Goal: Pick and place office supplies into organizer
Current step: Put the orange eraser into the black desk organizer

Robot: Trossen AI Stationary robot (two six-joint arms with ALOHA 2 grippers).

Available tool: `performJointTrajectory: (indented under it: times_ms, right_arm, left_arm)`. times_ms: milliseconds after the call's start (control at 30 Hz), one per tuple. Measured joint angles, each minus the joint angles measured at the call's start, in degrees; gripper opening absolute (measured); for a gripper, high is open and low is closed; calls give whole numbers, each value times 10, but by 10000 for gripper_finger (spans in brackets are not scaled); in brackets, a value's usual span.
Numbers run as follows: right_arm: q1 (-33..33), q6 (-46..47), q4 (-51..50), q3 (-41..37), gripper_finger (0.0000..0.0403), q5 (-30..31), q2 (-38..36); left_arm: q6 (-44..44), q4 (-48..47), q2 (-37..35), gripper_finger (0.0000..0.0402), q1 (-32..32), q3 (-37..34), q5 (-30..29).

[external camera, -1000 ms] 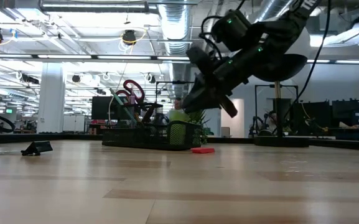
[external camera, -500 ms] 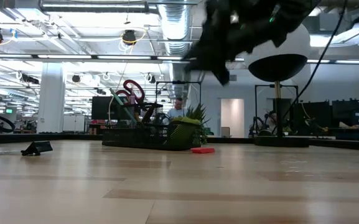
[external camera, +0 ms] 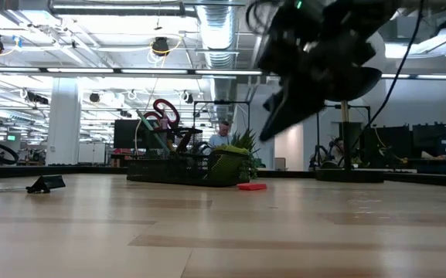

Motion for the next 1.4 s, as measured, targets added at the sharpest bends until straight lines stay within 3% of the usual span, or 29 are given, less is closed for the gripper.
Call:
performJointTrajectory:
  times_ms: [267,433,600,1033,1200,1400]
  right_arm:
    - [-23,-113,2,5,109,4,78]
    - [-22,-146,-14,43,109,52,115]
    - [-23,-178,-91,106,109,98,135]
    - [-14,-369,-140,123,111,95,135]
    - [-17,-380,-83,123,132,91,135]
    - [-10,-394,-103,135,167,65,176]
  left_arm:
    - [0,1,0,56,0,0,15]
    - [0,1,0,56,0,0,16]
    - [-14,1,0,56,0,0,31]
    - [-18,0,0,56,0,0,32]
    - [-15,0,0,56,0,0,30]
    - [-16,0,0,56,0,0,36]
